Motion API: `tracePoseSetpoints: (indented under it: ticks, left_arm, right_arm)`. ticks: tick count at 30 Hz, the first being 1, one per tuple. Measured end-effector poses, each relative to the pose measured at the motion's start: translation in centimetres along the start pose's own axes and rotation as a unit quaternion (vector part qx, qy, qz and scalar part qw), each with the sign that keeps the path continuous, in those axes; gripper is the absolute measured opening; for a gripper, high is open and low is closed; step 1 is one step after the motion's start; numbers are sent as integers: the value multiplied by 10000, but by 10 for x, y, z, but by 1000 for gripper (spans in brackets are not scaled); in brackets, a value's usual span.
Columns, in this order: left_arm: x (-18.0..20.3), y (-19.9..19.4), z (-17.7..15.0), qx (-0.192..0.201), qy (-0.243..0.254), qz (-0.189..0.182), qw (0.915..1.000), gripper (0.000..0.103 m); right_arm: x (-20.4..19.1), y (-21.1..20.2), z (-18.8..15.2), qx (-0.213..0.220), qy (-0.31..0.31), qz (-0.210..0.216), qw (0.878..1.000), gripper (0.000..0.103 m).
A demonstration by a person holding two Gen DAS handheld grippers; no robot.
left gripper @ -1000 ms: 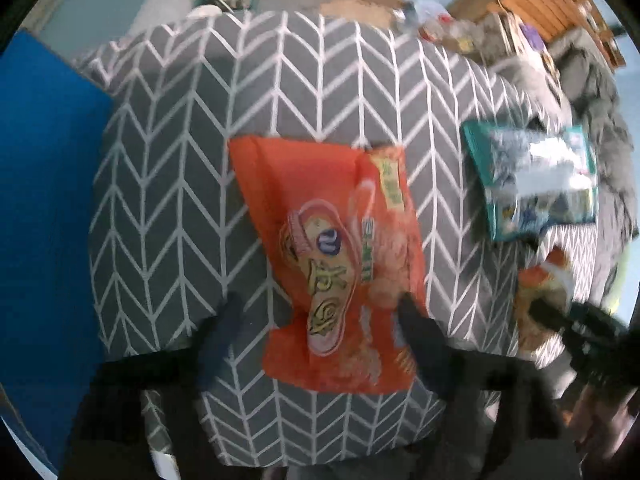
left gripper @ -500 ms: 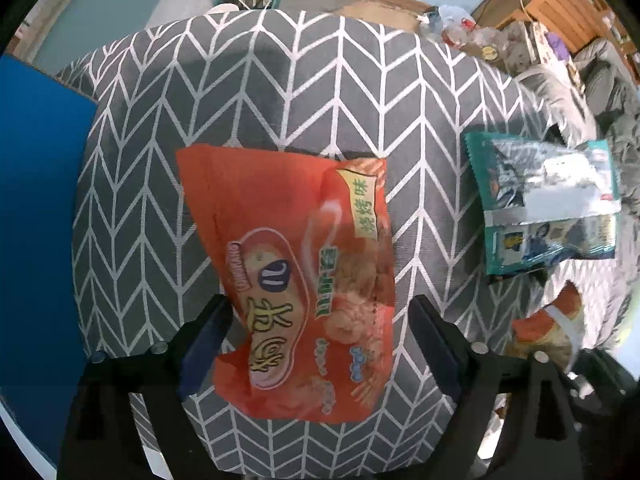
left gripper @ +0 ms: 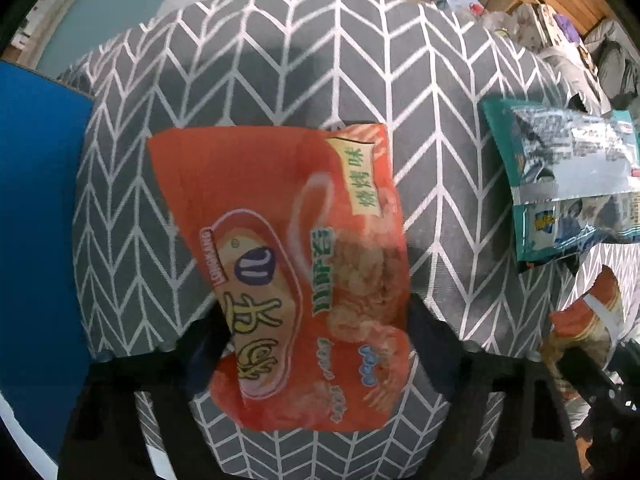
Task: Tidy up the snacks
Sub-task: 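Lift both bags and carry them over the cardboard box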
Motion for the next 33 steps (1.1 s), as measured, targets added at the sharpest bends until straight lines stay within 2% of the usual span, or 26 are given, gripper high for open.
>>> tracePoseSetpoints:
  ticks: [1, 3, 4, 10, 19, 26, 33]
  left_arm:
    - [-3, -3, -1, 34, 6, -3, 10000, 67]
    - [-7, -7, -3, 123, 22, -40, 9999, 58]
    - [-8, -8, -4, 132, 25, -103, 9999, 57]
    - [-27, -15, -13, 96, -3, -352, 9993, 56]
    - [-62, -54, -28, 373, -68, -557, 9977, 56]
    - [-91, -102, -39, 793, -193, -679, 9943, 56]
    - [-121, -150, -29, 1211, -408, -683, 9894, 56]
  right_arm:
    - [0, 0, -1, 2, 0, -2, 10000, 41]
    - [-2, 1, -2, 4, 10, 1, 10000, 41]
    - [-3, 2, -2, 6, 9, -4, 10000, 41]
    - [-16, 1, 3, 56, -59, 2, 10000, 41]
    - [-46, -11, 16, 184, -378, -1, 9991, 41]
    - [-76, -20, 28, 259, -692, 40, 9973, 41]
    - [-123, -34, 47, 389, -1090, 249, 9930, 41]
Point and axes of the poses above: each gripper's, at about its wrist camera, not at the fingertips, and y roughly the way its jaws point, x to its right, z to its top, the point moved 10 cm from there along y, roughly the way its jaws point, and after that the axes turned 5 degrees about -z, right-handed, at the moved point
